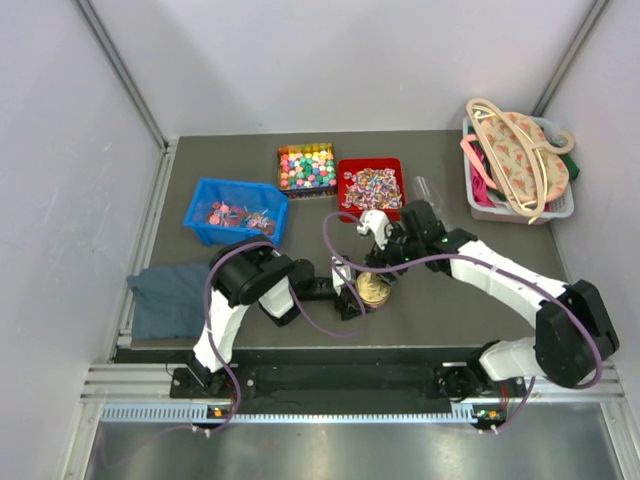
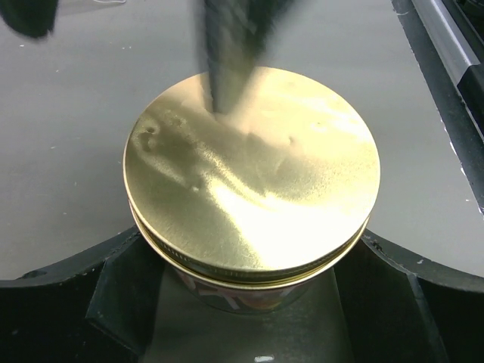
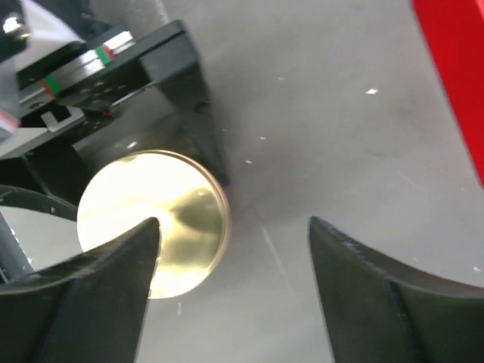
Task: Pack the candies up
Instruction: Screw the bottle lid onto the packing bottle.
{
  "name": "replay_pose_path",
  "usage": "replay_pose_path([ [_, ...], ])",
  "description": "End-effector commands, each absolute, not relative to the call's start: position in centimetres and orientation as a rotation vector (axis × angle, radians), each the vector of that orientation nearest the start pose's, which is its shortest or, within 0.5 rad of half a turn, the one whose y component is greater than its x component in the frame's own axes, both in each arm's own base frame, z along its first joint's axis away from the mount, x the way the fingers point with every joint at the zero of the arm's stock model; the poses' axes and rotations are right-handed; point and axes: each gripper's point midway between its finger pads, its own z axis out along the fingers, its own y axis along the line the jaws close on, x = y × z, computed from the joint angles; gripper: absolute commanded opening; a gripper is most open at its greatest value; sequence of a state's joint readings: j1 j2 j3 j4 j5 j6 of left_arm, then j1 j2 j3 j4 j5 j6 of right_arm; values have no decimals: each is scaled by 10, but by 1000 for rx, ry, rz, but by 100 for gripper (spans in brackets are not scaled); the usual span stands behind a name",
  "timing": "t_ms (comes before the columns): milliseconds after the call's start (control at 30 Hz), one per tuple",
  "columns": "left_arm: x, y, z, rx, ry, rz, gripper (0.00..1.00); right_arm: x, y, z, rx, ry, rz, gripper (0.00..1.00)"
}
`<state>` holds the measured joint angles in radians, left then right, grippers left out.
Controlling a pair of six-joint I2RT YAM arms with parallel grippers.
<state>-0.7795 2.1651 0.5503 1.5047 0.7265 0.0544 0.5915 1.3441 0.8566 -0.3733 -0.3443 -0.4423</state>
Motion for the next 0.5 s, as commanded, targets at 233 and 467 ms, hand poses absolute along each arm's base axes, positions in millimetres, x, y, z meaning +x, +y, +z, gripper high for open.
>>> replay_pose_path([
  [233, 221, -377, 39, 1155, 1203, -1138, 58, 263, 240, 130, -1310, 2018, 752, 51],
  [467, 221, -377, 39, 1155, 1204, -1139, 58, 261, 247, 115, -1337, 2069, 827, 39],
])
